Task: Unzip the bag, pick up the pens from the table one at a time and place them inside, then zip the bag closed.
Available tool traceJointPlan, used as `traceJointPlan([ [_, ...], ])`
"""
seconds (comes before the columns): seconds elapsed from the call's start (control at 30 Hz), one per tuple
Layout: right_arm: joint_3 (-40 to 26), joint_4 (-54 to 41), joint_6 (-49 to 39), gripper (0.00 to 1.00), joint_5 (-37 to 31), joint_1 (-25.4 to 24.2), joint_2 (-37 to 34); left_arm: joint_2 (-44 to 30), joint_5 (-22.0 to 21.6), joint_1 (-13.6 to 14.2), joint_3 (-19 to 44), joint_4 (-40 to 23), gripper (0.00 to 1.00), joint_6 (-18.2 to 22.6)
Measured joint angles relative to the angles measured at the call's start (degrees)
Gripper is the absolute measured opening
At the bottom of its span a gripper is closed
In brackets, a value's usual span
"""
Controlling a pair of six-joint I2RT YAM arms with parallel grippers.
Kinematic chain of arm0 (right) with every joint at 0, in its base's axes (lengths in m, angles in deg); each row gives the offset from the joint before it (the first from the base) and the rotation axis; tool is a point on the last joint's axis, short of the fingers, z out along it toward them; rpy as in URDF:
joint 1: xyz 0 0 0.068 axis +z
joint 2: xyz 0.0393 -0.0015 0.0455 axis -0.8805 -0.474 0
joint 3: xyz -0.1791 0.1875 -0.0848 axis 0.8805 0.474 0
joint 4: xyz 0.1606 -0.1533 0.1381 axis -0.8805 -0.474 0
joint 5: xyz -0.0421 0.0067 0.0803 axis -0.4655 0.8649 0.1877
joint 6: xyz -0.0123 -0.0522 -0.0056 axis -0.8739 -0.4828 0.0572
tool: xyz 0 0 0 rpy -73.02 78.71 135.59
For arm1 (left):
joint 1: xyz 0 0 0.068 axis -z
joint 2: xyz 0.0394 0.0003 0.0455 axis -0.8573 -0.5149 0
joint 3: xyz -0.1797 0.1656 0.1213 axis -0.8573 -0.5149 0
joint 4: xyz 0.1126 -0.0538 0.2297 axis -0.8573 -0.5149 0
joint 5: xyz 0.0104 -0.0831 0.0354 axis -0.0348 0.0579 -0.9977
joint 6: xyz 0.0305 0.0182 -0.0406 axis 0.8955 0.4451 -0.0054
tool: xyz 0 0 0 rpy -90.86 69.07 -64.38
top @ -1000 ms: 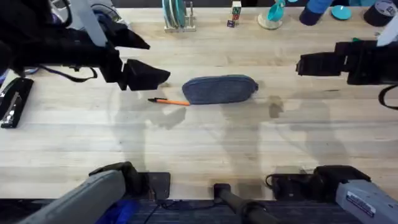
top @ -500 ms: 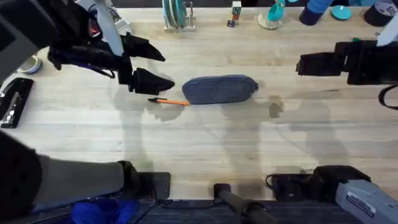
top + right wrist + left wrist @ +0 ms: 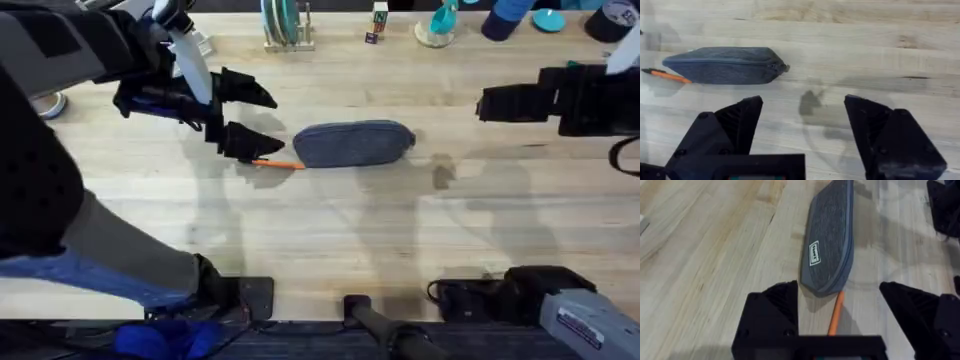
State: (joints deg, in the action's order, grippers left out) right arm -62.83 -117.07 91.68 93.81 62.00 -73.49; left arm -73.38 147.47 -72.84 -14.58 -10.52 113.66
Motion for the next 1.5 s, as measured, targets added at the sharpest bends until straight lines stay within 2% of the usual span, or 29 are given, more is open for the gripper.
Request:
traceJointPlan([
  [0.27,0.0,0.0,0.0,0.996,0.0,0.0,0.0,-4.3,4.3,0.4,0.0,0.0,0.991,8.4],
  [0.47,0.0,0.0,0.0,0.996,0.0,0.0,0.0,-5.4,5.7,3.3,0.0,0.3,0.994,11.4],
  [0.73,0.0,0.0,0.0,0.996,0.0,0.0,0.0,-5.4,5.4,6.6,0.1,1.6,0.993,12.7],
  [1.3,0.0,0.0,0.0,0.996,0.0,0.0,0.0,-9.1,5.5,6.9,0.3,4.0,0.975,12.9],
  [1.5,0.0,0.0,0.0,0.996,0.0,0.0,0.0,-9.1,5.4,8.2,0.3,4.8,0.97,12.9],
])
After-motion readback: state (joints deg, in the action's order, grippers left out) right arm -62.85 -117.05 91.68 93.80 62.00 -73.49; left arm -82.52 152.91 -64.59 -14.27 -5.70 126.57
